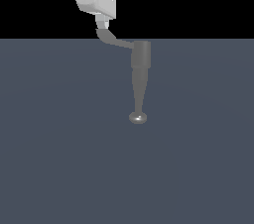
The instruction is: Turn on the faucet by rotating a designated handle.
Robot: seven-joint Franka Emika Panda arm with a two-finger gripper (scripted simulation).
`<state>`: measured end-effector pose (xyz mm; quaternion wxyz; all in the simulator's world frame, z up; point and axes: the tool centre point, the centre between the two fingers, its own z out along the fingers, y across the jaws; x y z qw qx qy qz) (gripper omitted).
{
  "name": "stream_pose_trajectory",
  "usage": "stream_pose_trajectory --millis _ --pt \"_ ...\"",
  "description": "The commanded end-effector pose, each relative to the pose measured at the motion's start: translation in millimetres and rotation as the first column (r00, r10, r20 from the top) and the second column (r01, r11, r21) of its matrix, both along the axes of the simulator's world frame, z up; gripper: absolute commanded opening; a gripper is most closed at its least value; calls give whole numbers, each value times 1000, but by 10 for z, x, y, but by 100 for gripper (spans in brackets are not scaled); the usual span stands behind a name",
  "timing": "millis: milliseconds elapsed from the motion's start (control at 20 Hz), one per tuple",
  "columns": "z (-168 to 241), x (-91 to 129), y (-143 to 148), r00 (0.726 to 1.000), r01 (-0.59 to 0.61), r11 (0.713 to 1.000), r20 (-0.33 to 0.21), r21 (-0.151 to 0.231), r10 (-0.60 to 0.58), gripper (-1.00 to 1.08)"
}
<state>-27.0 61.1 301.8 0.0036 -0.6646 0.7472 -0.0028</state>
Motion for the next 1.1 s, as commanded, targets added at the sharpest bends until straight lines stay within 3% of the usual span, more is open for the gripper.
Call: stream_pose_trajectory --millis 0,50,1050 --pt "-25 -81 24 1000 -4 1000 -9 -1 4 -100" --pt "2 -23 6 1000 -1 1000 0 0 1 -100" --pt "-23 -647 -451 1000 -3 1000 -8 0 3 -100"
